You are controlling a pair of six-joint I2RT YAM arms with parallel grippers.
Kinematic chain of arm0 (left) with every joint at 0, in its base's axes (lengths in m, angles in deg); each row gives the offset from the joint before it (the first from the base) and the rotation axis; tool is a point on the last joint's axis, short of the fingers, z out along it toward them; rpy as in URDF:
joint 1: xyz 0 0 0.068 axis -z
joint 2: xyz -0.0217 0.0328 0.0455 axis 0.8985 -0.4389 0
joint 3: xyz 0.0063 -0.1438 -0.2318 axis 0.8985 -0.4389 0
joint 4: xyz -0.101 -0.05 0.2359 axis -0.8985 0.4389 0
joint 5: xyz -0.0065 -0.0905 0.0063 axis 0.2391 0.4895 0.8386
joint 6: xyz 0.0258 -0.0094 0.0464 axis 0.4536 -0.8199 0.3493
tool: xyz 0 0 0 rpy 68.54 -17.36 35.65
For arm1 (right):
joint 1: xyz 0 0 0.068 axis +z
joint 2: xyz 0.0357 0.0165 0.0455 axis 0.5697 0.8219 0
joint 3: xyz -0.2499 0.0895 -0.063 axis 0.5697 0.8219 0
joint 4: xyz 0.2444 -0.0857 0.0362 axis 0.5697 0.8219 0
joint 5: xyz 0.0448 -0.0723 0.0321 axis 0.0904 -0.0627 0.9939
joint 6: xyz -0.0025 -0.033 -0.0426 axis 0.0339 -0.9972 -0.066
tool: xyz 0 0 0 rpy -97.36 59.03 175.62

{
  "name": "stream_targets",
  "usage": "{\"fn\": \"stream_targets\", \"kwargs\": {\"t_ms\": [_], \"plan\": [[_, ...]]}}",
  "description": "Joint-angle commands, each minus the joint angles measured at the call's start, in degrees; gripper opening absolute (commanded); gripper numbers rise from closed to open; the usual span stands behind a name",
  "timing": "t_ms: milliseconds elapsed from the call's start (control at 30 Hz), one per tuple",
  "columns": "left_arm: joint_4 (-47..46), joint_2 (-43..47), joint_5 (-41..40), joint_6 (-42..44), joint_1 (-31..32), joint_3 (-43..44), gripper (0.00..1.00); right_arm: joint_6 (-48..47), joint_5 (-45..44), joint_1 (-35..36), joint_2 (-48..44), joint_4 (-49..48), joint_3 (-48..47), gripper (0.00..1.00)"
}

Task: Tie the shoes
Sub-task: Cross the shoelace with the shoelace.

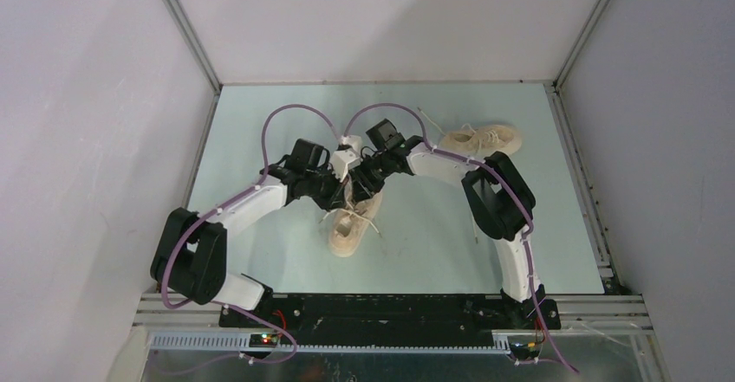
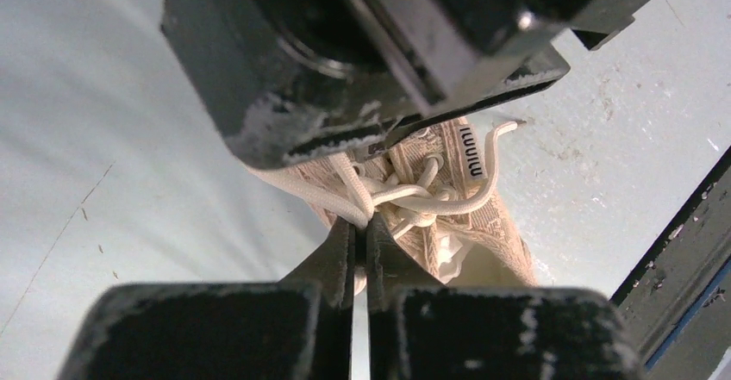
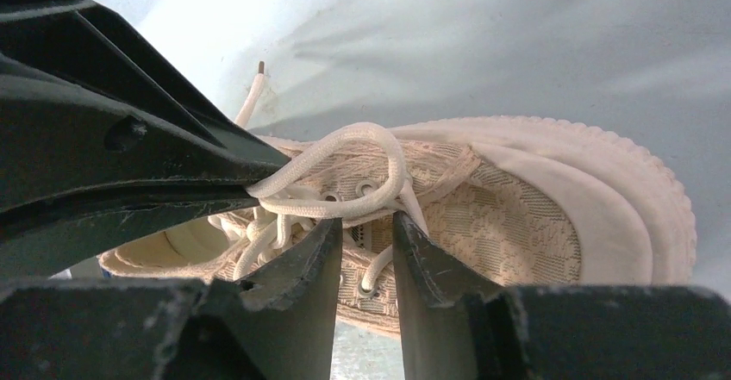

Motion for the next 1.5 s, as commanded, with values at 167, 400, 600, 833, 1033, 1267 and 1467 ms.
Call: {"fn": "stream_targets", "kwargs": {"t_ms": [167, 400, 600, 833, 1033, 1267, 1467], "plan": [[-2.4, -4.3, 0.0, -1.0, 1.4, 3.1, 0.00, -6.2, 2.9, 5.1, -5.1, -5.6, -0.4, 0.32], [-1.5, -6.2, -0.6, -1.0, 1.9, 4.7, 0.00, -7.7, 8.4, 5.4, -6.8, -4.6, 0.4, 0.33], [-3.5, -5.2, 3.1, -1.4, 1.6, 4.1, 0.00, -0.3, 14.3, 1.9, -8.1, -10.2, 3.1, 0.33], [-9.2, -3.5, 9.7, -6.1, -1.5, -0.2, 0.00, 8.1, 21.8, -2.8, -8.4, -16.7, 6.5, 0.34], [-7.9, -5.1, 9.8, -6.6, -2.7, 1.1, 0.00, 8.6, 21.1, -2.6, -7.1, -18.1, 7.0, 0.33], [-4.3, -4.6, 7.6, -3.6, -2.8, 2.1, 0.03, 7.6, 20.6, -1.2, -5.6, -19.2, 6.7, 0.34], [-4.3, -2.1, 8.0, -2.5, -3.8, 1.8, 0.21, 5.5, 19.1, -0.4, -4.9, -16.9, 5.9, 0.33]]}}
